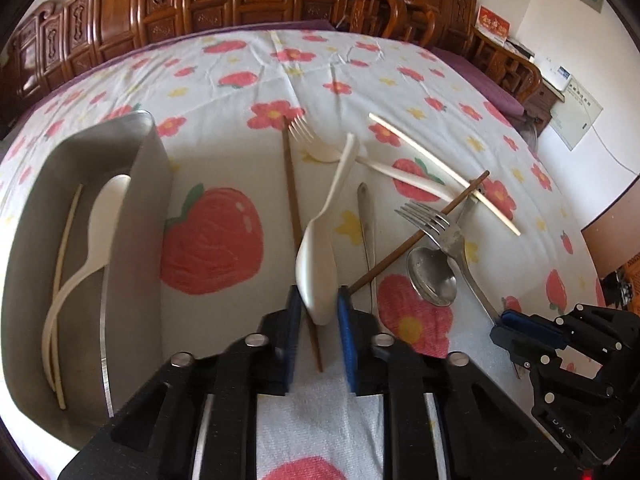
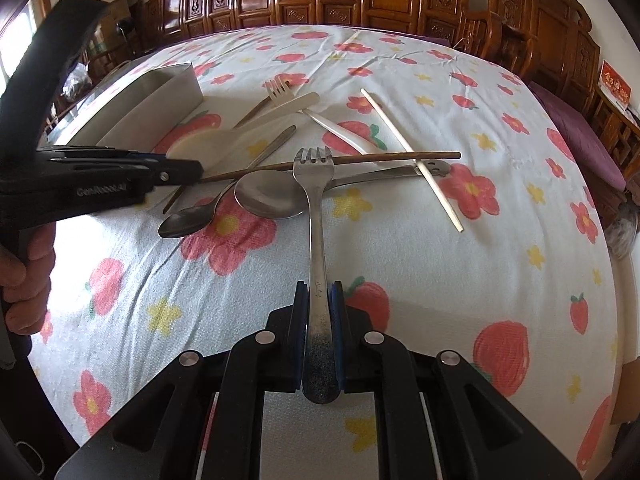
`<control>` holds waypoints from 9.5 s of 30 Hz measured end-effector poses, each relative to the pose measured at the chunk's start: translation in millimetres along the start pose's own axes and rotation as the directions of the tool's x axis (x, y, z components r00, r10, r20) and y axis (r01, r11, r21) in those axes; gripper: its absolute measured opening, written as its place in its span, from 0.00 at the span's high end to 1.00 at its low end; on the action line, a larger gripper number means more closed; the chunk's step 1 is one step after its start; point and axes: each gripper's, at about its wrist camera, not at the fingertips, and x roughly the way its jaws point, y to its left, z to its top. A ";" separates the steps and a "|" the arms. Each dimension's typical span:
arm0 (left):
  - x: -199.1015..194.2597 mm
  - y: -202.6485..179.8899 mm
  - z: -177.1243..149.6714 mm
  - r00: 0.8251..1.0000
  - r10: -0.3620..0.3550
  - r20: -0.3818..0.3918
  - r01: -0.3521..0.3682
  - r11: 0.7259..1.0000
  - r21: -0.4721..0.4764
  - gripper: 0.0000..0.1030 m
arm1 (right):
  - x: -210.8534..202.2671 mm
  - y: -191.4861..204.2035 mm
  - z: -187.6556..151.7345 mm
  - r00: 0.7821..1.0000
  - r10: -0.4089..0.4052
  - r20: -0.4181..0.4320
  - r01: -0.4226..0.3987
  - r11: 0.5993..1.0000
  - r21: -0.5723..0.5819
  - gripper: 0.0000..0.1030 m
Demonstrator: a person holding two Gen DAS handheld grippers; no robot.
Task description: Organize utensils
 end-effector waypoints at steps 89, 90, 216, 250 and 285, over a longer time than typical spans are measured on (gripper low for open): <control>-127.9 158.4 -24.2 0.950 0.164 0.267 -0.112 0.974 -0.197 0.88 | -32.9 168.6 134.2 0.979 0.160 0.126 -0.148 0.984 -0.098 0.92; -131.4 159.7 -23.5 0.948 0.164 0.273 -0.112 0.975 -0.194 0.88 | -30.9 171.2 135.4 0.979 0.164 0.123 -0.152 0.983 -0.099 0.92; -43.0 -12.5 -16.6 0.995 -0.001 0.101 -0.009 0.994 0.105 0.64 | -73.9 -54.2 16.0 0.989 0.000 0.148 -0.056 0.926 0.374 0.94; -28.8 1.7 17.4 0.983 0.183 0.013 -0.183 0.983 0.008 0.96 | -85.9 -40.2 8.1 0.978 0.065 0.198 -0.126 0.940 0.316 0.94; -145.2 86.4 -22.8 0.966 0.183 0.182 -0.178 0.983 -0.043 0.96 | -127.8 44.4 28.4 0.951 0.143 0.273 -0.180 0.977 0.116 0.94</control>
